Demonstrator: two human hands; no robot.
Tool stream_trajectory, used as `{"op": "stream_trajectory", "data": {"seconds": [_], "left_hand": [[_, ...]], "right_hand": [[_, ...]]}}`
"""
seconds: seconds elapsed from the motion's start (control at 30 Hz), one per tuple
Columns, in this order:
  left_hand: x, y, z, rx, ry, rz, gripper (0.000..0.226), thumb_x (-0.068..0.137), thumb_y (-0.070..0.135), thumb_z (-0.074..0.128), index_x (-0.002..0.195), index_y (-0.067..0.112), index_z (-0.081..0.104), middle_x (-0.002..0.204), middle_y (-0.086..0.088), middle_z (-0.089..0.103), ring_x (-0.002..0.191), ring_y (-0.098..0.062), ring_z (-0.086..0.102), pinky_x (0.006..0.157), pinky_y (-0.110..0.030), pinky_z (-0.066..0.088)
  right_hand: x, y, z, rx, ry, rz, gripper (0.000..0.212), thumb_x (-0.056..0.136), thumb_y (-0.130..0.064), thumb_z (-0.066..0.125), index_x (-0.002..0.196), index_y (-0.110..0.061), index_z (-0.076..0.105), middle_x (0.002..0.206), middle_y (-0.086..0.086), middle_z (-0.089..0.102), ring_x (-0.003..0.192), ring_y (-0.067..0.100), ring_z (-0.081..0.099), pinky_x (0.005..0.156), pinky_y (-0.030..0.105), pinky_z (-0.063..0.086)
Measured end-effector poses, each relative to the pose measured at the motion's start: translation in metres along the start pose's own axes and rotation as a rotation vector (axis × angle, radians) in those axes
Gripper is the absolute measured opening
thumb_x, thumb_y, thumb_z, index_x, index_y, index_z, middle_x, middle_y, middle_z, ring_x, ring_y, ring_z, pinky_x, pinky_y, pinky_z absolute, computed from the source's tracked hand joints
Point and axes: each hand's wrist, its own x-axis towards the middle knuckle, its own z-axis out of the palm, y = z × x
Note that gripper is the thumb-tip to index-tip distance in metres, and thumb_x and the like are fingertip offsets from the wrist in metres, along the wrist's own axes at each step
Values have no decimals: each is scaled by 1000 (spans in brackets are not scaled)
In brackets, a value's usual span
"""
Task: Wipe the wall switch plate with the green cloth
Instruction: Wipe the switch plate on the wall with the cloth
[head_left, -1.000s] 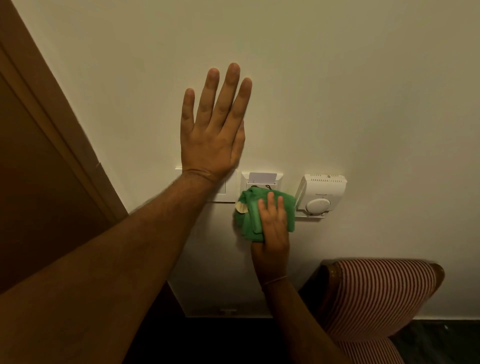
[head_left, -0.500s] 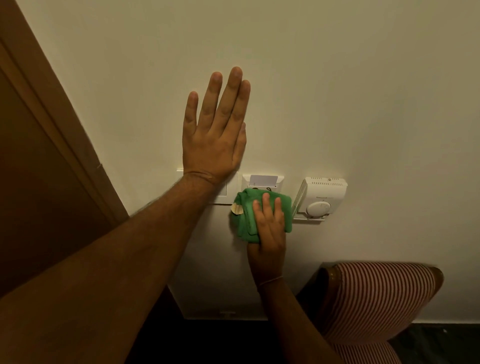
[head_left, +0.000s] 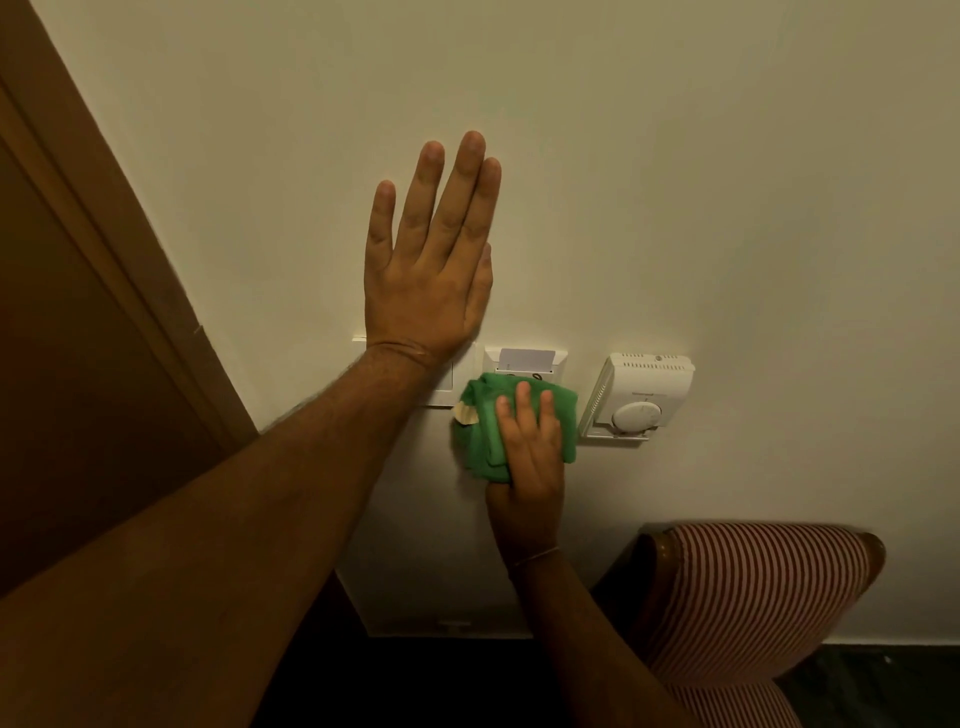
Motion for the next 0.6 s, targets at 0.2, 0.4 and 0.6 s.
{"op": "stream_trajectory", "data": {"seconds": [0.2, 0.4, 0.6], "left_hand": [[-1, 2, 0, 7, -10, -12, 79, 116, 30, 40, 174, 21, -12, 185, 1, -10, 167, -18, -23, 135, -46, -13], [-2, 2, 2, 14, 15, 4, 80, 115, 29, 42, 173, 20, -13, 179, -7, 12, 167, -29, 6, 135, -45, -13], [-2, 3, 2, 26, -11, -22, 81, 116, 30, 41, 173, 22, -15, 180, -5, 4, 170, -19, -18, 135, -46, -13]], "right_hand": [[0, 3, -3, -72, -79, -100, 43, 113, -17, 40, 155, -12, 49, 168, 3, 36, 165, 20, 20, 135, 41, 17], [-1, 5, -5, -14, 33, 22, 46, 117, -31, 32, 155, -10, 47, 166, 13, 41, 166, 23, 18, 135, 43, 18], [1, -11, 16, -39, -137, -145, 78, 94, -7, 76, 161, -18, 38, 174, -3, 22, 166, 17, 13, 136, 36, 8]]}}
